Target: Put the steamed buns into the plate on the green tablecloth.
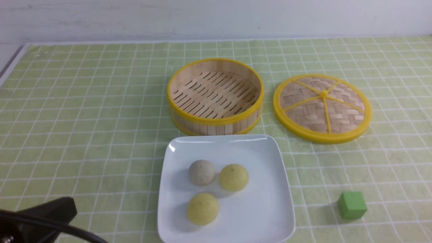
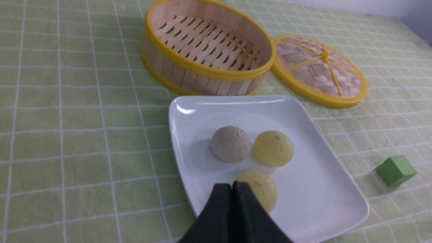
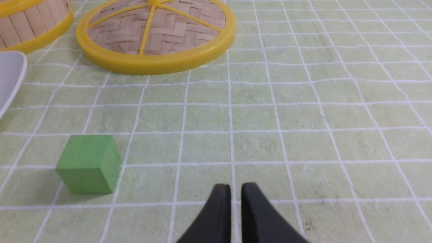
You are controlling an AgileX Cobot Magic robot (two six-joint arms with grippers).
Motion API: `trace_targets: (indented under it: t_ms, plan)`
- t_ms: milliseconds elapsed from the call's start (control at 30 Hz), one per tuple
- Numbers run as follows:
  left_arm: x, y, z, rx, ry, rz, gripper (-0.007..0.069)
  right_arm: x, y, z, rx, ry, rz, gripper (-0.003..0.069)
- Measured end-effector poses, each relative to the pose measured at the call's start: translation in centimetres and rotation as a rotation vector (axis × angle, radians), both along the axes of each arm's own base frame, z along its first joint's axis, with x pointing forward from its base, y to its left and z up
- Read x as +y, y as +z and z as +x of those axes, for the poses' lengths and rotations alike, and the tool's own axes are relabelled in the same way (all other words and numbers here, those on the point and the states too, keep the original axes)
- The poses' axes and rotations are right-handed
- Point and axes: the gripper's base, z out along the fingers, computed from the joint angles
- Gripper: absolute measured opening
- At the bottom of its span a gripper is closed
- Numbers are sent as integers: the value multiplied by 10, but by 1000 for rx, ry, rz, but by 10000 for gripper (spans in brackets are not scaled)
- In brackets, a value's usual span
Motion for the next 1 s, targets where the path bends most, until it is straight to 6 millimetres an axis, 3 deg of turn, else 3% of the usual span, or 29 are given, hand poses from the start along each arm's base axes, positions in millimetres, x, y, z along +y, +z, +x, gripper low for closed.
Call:
trace_targets:
  t_ms: [433, 800, 1000]
  plan:
    - [11, -24, 3, -40, 78, 145, 2, 0, 0, 0, 0, 0, 0, 90]
    - [37, -97, -10, -150, 360, 170, 7, 0, 0, 0, 0, 0, 1, 108]
    - [39, -107, -10, -114, 397, 185, 13, 0, 0, 0, 0, 0, 1, 114]
